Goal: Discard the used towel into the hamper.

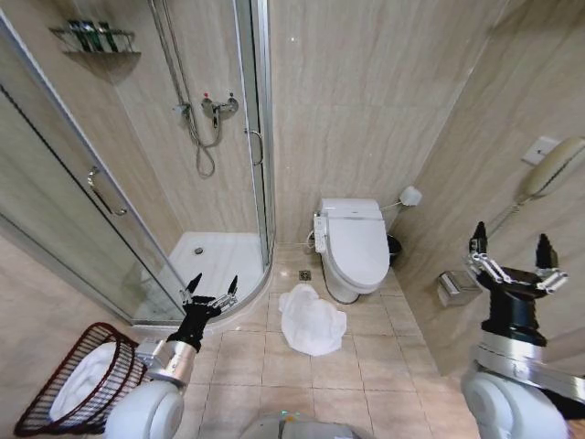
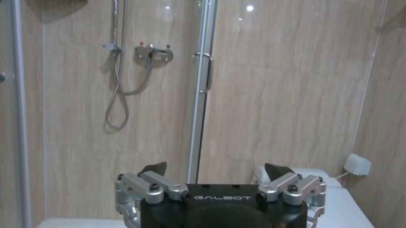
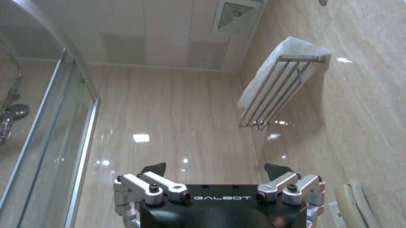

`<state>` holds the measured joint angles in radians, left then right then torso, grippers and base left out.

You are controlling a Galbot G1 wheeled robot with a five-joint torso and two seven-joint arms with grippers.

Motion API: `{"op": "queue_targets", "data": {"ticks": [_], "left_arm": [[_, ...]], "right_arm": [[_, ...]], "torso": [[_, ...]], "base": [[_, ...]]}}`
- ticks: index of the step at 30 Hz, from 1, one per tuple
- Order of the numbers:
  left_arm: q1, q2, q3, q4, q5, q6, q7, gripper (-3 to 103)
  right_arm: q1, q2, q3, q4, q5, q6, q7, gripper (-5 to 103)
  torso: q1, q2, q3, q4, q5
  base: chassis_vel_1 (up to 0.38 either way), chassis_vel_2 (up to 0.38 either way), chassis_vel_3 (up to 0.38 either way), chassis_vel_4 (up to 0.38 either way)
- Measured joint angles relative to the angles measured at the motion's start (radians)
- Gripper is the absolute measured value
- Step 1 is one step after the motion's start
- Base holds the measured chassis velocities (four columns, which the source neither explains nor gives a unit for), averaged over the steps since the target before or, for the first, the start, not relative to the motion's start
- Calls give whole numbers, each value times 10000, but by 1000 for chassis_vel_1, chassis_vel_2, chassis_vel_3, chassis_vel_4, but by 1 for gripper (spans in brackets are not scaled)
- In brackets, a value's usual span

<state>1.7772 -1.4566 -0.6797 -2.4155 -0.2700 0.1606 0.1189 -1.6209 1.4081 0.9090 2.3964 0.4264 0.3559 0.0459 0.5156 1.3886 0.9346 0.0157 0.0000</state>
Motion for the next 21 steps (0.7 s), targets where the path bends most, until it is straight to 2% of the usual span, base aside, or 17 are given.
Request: {"op": "queue_targets", "data": {"ticks": [21], "left_arm": [[0, 0, 0, 0, 0, 0, 0, 100]], "right_arm": [[-202, 103, -68, -163, -117, 85, -44, 100]], "torso": [[-598, -1318, -717, 1, 0]], "base": [[0, 0, 0, 0]]}}
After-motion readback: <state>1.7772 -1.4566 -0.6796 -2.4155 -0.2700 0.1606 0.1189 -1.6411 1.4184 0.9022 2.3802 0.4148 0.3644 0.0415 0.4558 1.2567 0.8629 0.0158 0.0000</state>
